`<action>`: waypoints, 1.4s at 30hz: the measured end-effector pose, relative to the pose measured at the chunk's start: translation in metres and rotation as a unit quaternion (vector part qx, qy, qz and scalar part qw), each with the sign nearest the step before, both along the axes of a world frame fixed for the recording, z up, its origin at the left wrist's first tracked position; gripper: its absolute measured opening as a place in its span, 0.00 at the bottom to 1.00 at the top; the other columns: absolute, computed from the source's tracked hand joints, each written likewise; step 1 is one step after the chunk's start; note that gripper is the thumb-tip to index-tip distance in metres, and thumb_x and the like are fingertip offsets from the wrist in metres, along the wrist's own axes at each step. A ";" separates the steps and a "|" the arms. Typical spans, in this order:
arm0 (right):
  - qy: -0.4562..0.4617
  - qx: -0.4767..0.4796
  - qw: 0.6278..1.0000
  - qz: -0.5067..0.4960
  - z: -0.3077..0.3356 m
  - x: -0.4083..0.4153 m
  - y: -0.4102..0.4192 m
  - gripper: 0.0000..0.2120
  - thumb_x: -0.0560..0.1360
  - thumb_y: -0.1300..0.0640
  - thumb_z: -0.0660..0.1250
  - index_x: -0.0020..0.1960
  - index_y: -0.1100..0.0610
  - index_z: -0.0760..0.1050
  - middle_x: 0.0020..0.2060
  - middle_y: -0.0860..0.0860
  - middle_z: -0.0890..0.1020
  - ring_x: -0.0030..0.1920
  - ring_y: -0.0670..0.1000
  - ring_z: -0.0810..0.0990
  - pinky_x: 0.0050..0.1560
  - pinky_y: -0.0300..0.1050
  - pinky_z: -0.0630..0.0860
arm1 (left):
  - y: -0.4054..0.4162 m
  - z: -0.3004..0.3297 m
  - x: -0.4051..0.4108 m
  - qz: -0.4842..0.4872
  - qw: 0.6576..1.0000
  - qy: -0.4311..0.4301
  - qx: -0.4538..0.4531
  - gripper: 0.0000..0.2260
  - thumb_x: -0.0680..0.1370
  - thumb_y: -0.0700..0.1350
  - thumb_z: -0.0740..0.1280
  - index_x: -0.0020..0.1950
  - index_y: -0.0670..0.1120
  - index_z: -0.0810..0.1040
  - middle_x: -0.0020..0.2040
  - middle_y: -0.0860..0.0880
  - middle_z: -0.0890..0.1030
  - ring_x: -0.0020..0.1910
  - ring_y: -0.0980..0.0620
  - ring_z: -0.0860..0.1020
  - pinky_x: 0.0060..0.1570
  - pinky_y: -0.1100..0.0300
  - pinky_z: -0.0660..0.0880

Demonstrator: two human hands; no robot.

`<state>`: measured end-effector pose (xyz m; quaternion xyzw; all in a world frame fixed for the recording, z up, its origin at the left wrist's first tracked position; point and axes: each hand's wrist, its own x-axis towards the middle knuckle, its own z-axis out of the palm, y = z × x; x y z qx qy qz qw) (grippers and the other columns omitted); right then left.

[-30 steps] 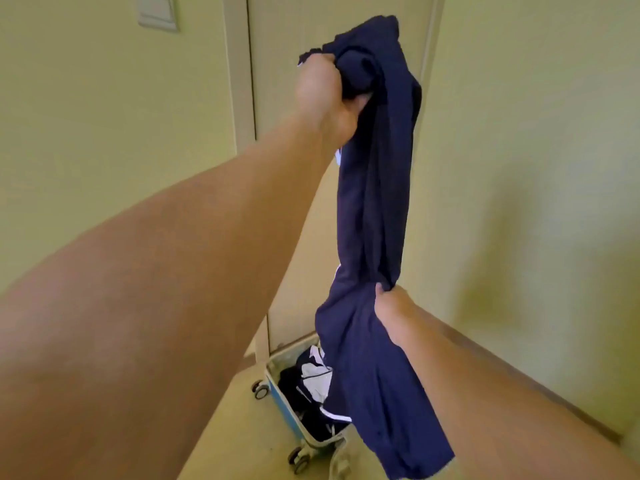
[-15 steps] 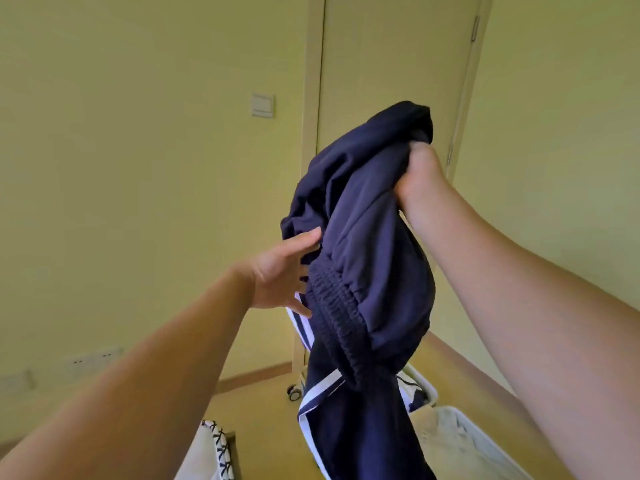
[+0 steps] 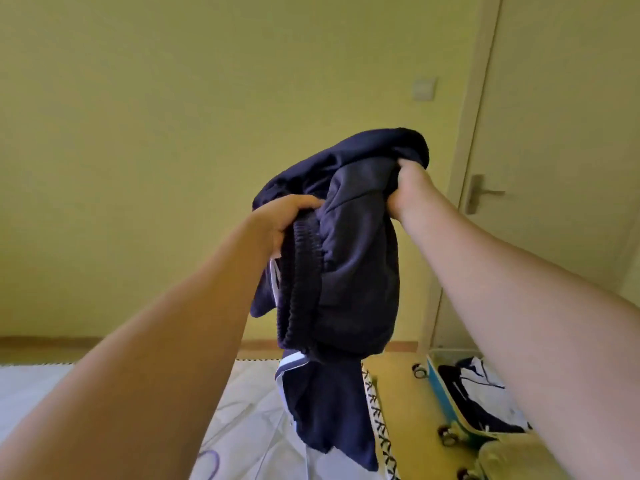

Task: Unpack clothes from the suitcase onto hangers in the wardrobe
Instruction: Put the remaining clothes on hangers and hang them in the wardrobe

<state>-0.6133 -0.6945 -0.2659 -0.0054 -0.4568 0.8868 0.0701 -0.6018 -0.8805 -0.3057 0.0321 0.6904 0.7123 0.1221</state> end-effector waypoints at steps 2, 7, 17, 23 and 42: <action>-0.107 0.122 0.987 0.012 -0.062 -0.024 -0.018 0.12 0.76 0.54 0.63 0.57 0.58 0.78 0.48 0.55 0.85 0.44 0.54 0.83 0.43 0.45 0.79 | -0.020 -0.043 -0.017 0.071 0.996 -0.048 0.018 0.09 0.73 0.47 0.72 0.47 0.42 0.82 0.40 0.45 0.84 0.37 0.46 0.82 0.44 0.51 0.81; -0.214 0.403 0.882 0.119 -0.213 0.005 -0.065 0.20 0.74 0.53 0.63 0.65 0.57 0.70 0.58 0.53 0.77 0.47 0.50 0.77 0.36 0.41 0.70 | -0.052 -0.180 -0.083 0.224 0.955 -0.156 0.115 0.25 0.67 0.41 0.75 0.63 0.38 0.75 0.50 0.40 0.82 0.41 0.41 0.84 0.35 0.47 0.80; -0.299 0.387 0.846 0.213 -0.365 0.042 -0.096 0.17 0.79 0.47 0.62 0.63 0.56 0.69 0.53 0.50 0.76 0.53 0.53 0.75 0.58 0.51 0.71 | -0.062 -0.275 -0.041 0.232 0.913 -0.191 0.276 0.03 0.81 0.38 0.63 0.52 0.38 0.74 0.42 0.42 0.72 0.31 0.47 0.81 0.33 0.52 0.81; -0.360 0.261 0.856 0.265 -0.393 0.030 -0.109 0.10 0.77 0.48 0.64 0.55 0.50 0.73 0.54 0.50 0.78 0.57 0.54 0.76 0.63 0.61 0.71 | -0.096 -0.317 -0.031 0.154 0.942 -0.196 0.223 0.07 0.82 0.44 0.60 0.55 0.44 0.75 0.48 0.43 0.81 0.49 0.43 0.83 0.52 0.48 0.77; -0.243 0.490 0.819 -0.171 -0.413 -0.019 -0.043 0.17 0.83 0.57 0.53 0.71 0.56 0.68 0.65 0.56 0.76 0.64 0.59 0.74 0.60 0.52 0.71 | -0.073 -0.373 -0.025 0.211 0.940 -0.263 -0.055 0.35 0.66 0.56 0.74 0.67 0.47 0.64 0.53 0.43 0.75 0.49 0.44 0.78 0.53 0.47 0.78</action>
